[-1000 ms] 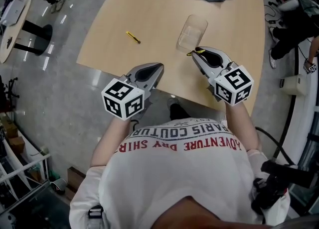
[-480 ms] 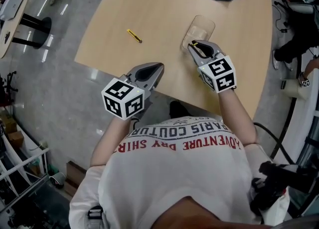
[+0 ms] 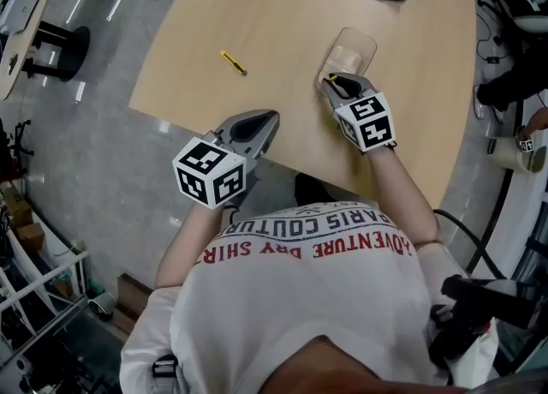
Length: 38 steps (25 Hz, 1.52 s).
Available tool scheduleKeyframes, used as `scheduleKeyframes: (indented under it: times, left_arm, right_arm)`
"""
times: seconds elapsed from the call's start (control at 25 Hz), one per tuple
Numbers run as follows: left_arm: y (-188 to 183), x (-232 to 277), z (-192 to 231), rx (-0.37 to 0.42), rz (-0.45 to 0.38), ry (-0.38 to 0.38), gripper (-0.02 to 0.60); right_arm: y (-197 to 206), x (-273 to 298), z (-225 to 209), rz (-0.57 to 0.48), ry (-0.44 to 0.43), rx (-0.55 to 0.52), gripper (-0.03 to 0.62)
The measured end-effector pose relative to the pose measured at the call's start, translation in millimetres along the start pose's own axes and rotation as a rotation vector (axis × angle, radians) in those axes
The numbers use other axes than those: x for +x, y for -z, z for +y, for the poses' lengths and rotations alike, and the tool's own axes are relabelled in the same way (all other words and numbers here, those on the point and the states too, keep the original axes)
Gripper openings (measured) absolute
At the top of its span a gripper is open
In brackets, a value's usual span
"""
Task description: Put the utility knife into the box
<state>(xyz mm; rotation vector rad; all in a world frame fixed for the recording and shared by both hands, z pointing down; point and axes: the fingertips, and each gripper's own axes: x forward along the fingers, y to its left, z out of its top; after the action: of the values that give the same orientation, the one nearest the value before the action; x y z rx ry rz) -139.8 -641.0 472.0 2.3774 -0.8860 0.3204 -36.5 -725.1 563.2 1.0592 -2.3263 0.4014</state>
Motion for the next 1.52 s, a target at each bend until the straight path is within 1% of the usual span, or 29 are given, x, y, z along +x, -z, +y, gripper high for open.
scheduleKeyframes:
  times: [0.48,1.08,1.52]
  left_arm:
    - [-6.0,-5.8,7.1,-0.009,-0.006,-0.003,0.002]
    - [-0.7,-7.9,7.3,-0.014,-0.015,-0.019,0.002]
    - [1.9,3.5,-10.1,0.016,-0.015,0.006,0.002]
  right_arm:
    - [-9.1,5.2,2.8,0.011,0.019,-0.048,0.060]
    - [-10.2,2.0,1.9,-0.005,0.014,-0.058,0.060]
    - [-1.7,-21.3,-0.1,-0.030,0.025,-0.037,0.060]
